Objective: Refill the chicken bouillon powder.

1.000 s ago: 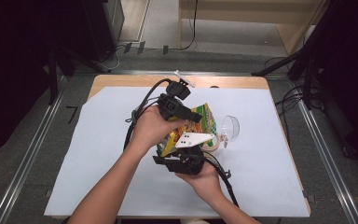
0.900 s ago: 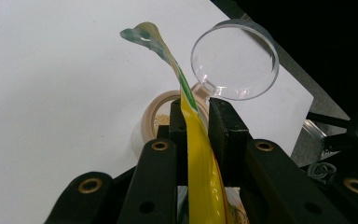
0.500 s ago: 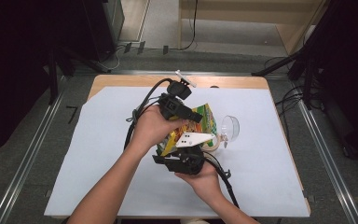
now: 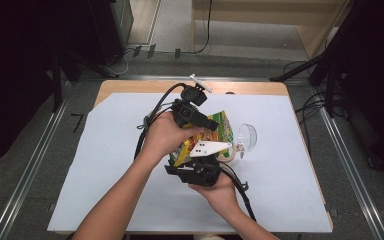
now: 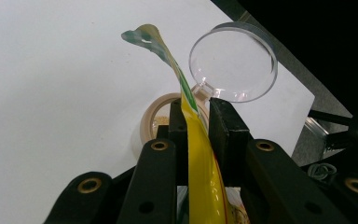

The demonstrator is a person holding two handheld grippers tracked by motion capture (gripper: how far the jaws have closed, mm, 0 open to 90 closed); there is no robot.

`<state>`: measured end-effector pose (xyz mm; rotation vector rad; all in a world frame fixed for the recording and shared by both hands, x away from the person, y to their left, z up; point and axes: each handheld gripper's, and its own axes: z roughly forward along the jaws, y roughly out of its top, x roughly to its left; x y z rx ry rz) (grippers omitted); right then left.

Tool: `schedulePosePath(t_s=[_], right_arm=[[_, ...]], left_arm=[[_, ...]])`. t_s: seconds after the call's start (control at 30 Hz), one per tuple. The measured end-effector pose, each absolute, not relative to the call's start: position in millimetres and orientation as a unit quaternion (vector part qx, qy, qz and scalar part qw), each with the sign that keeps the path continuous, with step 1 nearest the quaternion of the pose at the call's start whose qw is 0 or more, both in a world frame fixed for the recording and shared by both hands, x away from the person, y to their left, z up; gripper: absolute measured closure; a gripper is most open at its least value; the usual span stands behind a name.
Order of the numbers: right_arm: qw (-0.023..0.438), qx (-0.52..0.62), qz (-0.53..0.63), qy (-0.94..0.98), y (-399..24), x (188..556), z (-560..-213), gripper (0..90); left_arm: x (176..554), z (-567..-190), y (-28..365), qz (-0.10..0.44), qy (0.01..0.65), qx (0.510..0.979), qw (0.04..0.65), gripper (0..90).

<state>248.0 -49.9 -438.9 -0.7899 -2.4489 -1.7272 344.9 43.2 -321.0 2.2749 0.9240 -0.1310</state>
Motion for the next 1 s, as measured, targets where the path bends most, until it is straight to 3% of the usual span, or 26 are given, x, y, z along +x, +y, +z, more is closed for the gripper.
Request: schedulePosePath(t_s=[1.0], right_arm=[[0.020,-0.244,-0.551,-0.798,-47.0,248.7,-438.6,73.8]], left_arm=[[343.5,-321.5,49.0,-0.048,0.359,0.869,0.338,79.4]])
